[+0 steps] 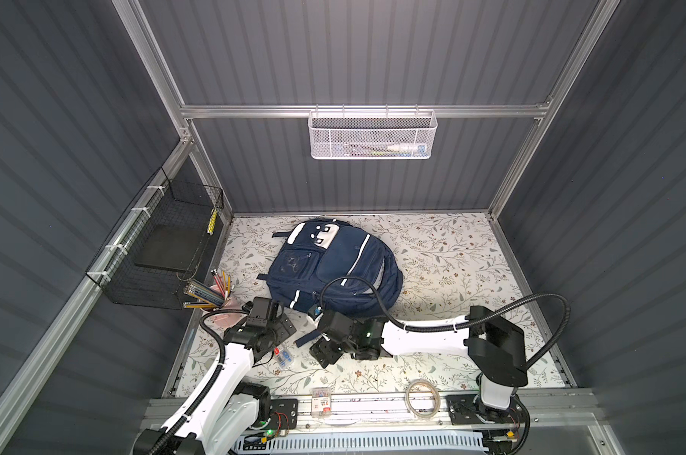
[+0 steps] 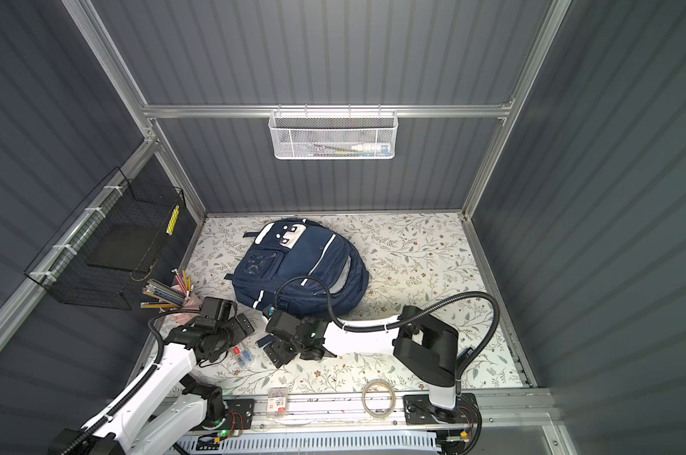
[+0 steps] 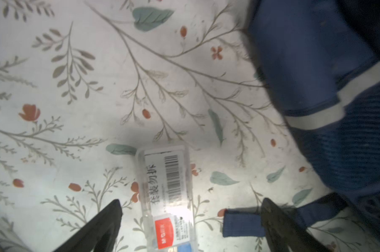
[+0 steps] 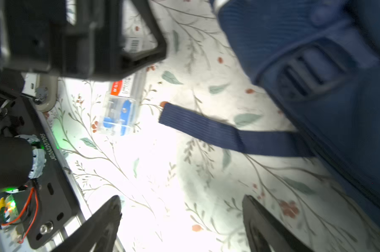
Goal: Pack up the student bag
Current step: 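Release the package and lower the right gripper to the clear pen box, then grasp the clear pen box with the right gripper and lift it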
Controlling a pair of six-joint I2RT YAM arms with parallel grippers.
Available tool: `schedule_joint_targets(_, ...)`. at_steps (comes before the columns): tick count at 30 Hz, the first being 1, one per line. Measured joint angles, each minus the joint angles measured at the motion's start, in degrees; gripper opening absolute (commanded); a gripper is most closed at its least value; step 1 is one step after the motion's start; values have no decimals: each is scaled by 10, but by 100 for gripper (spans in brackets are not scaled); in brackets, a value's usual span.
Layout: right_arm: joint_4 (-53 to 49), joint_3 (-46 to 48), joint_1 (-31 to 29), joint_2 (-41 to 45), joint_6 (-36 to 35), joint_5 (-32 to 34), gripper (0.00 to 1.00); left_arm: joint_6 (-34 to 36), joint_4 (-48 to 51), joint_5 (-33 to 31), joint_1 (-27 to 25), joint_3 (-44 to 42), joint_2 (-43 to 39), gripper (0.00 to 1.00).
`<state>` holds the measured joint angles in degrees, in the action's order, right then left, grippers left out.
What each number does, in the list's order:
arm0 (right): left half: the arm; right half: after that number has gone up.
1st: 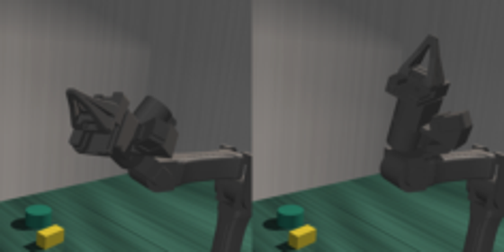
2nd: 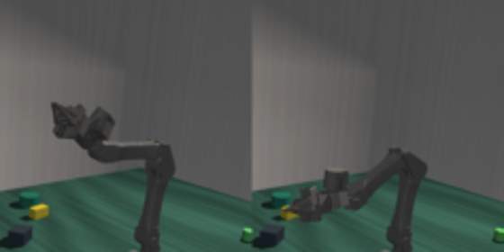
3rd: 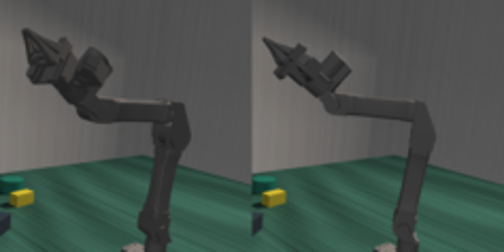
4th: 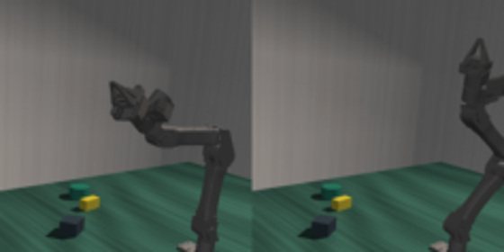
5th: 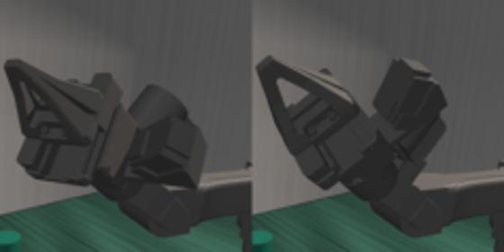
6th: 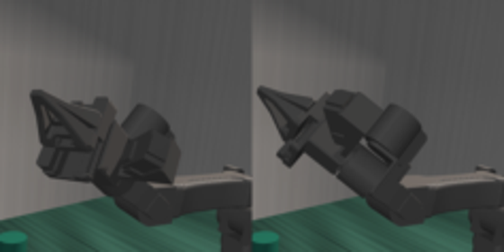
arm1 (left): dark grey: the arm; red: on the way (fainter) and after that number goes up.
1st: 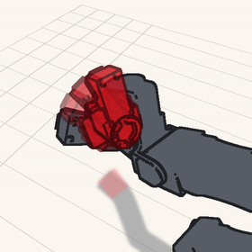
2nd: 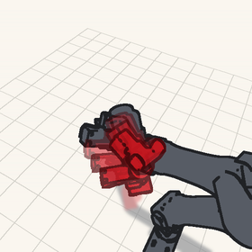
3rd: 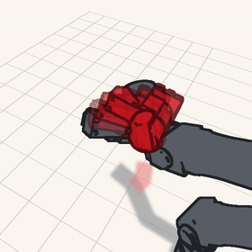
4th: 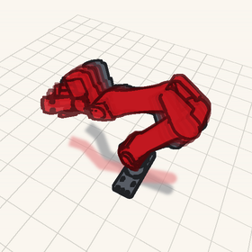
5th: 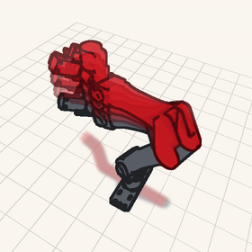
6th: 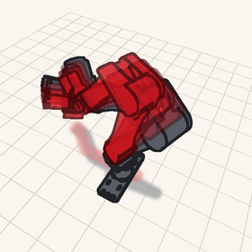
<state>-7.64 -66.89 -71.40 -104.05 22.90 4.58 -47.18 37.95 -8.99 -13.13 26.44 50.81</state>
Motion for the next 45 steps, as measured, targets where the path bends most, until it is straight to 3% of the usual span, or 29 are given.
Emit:
schedule_joint_targets(7, 34, 60, 38, 54, 30, 13, 86, -23, -5, -3, -12, -34, 5, 78)
schedule_joint_targets(12, 48, 94, 54, 82, 46, 15, 86, -48, -26, -53, -131, -28, 55, 49)
schedule_joint_targets(18, 55, 105, 61, 89, 56, 10, 86, -93, -90, -82, -222, 3, 140, 51)
schedule_joint_targets(26, 51, 105, 64, 60, 58, -5, 85, -198, -184, -66, -336, 22, 188, 52)
schedule_joint_targets(30, 45, 105, 75, 52, 58, -9, 84, -239, -181, -65, -365, 24, 181, 63)
schedule_joint_targets(36, 44, 95, 73, 33, 55, -37, 84, -261, -117, -102, -367, 30, 107, 75)
schedule_joint_targets(40, 37, 50, 71, 10, 54, -56, 84, -250, -27, -158, -350, 64, 19, 74)
schedule_joint_targets(45, 15, -54, 67, -63, 44, -68, 82, -177, 26, -180, -251, 97, -68, 73)
